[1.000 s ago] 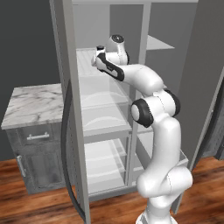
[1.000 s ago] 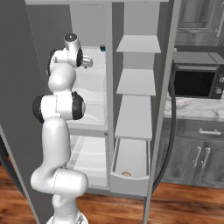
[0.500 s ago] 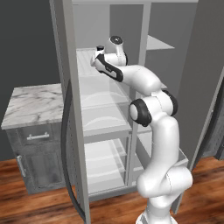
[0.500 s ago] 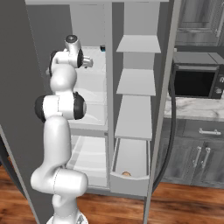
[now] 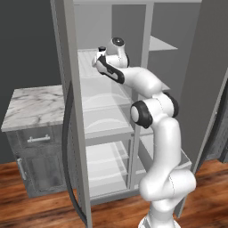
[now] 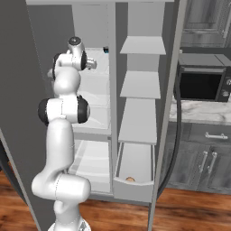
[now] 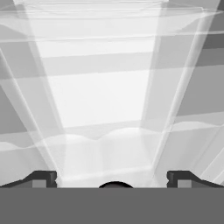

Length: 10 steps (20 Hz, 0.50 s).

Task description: Take the eggplant and peach from the fridge shelf and place them in the freezer drawer to begin freezing them.

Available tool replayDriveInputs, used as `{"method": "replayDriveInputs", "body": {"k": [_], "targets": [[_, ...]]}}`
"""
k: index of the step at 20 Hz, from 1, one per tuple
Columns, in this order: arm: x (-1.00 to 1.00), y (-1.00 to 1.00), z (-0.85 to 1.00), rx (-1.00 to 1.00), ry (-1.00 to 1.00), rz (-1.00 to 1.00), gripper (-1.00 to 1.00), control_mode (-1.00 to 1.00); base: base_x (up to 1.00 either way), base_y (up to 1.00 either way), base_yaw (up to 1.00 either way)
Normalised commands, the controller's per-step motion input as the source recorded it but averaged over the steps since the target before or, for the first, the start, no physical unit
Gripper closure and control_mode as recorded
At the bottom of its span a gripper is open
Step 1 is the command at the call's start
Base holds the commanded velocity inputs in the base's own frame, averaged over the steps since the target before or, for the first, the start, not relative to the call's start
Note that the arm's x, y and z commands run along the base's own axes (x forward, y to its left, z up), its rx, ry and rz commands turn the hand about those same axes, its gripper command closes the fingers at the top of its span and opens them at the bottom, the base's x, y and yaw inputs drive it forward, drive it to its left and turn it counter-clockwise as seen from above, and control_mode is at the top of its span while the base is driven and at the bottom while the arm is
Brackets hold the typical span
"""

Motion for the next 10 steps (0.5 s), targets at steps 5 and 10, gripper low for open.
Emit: {"method": "replayDriveInputs", "body": {"k": [5,10], "targets": [[0.11,0.0,0.0,0.0,0.0,0.0,-1.0,-1.0,0.0,0.0,0.0],[0.1,0.01,0.0,0.0,0.0,0.0,-1.0,-1.0,0.0,0.0,0.0]]}}
